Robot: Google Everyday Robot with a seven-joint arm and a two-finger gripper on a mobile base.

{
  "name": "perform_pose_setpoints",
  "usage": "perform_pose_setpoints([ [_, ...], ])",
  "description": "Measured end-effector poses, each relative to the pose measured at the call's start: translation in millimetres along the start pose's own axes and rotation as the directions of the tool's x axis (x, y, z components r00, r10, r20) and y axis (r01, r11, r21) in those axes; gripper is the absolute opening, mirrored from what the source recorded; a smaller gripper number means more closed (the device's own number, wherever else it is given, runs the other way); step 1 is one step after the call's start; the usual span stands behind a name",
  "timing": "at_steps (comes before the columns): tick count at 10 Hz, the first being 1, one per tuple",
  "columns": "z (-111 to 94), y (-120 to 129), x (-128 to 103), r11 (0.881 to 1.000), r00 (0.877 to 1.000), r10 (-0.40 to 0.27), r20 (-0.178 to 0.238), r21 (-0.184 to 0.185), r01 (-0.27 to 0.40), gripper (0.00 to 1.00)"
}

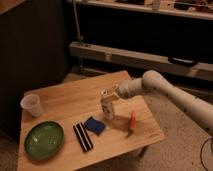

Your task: Stand the bottle upright

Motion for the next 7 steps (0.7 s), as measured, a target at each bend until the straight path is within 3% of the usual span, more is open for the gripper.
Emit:
perform_pose_setpoints([
  [5, -17, -3, 5, 1.0, 1.0, -0.002, -0.018, 0.012, 0.002, 0.7],
  [7, -21, -2, 6, 1.0, 1.0, -0.003, -0.025, 0.007, 0.003, 0.79],
])
